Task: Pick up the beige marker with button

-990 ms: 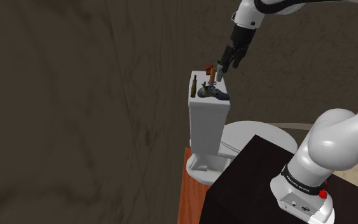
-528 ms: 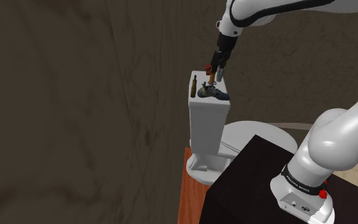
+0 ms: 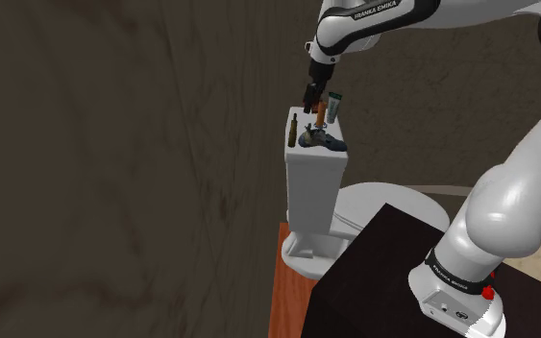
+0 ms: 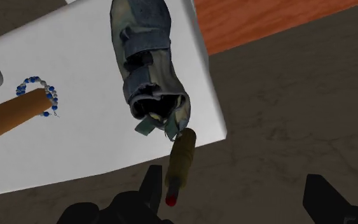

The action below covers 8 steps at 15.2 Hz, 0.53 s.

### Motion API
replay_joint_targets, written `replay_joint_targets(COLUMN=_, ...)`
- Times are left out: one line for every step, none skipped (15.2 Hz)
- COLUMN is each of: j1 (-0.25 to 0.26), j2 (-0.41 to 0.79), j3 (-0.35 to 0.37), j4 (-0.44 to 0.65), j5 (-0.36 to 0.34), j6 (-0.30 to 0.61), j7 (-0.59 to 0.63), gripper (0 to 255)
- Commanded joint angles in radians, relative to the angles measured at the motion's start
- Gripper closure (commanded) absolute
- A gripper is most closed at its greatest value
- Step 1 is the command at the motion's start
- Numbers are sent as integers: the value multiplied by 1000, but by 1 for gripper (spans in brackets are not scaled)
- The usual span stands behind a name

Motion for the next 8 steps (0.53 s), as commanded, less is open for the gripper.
replay_joint_targets(j1=-1, j2=75, j3=-8, j4=58, j5=6, j6=24, j7=-52, gripper=0)
replay_joint_targets(j1=-2, j2=112, j3=-10, j4=90, j5=11, j6=32, j7=-76, gripper=0)
replay_joint_targets(j1=-3, j2=151, j3=-12, j4=124, j5=15, j6=40, j7=-100, gripper=0)
replay_joint_targets(j1=-6, j2=189, j3=-13, j4=159, j5=20, j6=46, j7=-123, gripper=0)
replay_joint_targets(j1=-8, j2=227, j3=-13, j4=196, j5=24, j6=51, j7=-146, gripper=0)
replay_joint_targets(j1=-12, j2=266, j3=-12, j4=234, j5=29, j6=55, j7=-168, gripper=0)
replay_joint_targets(j1=-13, j2=271, j3=-11, j4=239, j5=29, j6=55, j7=-170, gripper=0)
replay_joint_targets(j1=-13, j2=274, j3=-11, j4=229, j5=30, j6=68, j7=-170, gripper=0)
